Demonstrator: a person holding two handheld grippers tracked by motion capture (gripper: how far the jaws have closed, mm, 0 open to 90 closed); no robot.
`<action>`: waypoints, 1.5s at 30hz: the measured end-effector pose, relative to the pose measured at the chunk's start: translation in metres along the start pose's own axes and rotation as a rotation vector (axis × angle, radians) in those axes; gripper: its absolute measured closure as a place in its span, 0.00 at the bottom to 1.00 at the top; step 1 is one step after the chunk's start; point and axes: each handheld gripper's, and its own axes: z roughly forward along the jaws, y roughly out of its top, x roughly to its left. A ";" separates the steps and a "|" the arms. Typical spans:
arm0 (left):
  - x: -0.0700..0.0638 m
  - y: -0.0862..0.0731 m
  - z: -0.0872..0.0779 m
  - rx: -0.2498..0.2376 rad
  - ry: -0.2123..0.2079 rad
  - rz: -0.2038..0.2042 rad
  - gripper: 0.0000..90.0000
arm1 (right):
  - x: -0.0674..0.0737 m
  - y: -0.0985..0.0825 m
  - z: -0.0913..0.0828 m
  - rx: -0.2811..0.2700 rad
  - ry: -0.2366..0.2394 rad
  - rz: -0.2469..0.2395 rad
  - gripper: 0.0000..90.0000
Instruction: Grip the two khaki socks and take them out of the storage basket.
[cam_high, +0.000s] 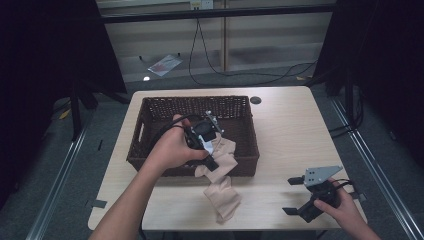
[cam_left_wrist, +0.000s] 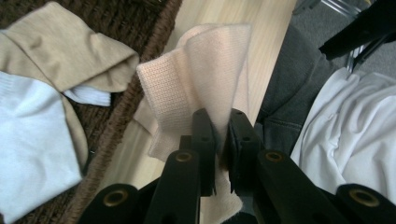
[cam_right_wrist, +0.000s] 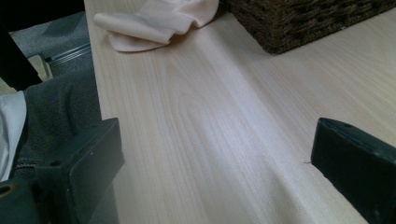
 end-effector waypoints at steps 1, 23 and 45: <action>0.000 0.000 0.001 0.004 -0.001 0.001 0.93 | 0.000 0.000 0.000 -0.001 -0.001 0.000 0.02; -0.001 -0.013 0.047 0.017 0.001 0.000 0.92 | 0.000 0.000 0.000 0.001 -0.001 -0.004 0.02; 0.002 -0.029 0.071 -0.007 0.030 -0.017 0.58 | 0.000 0.001 0.000 -0.001 0.001 -0.003 0.02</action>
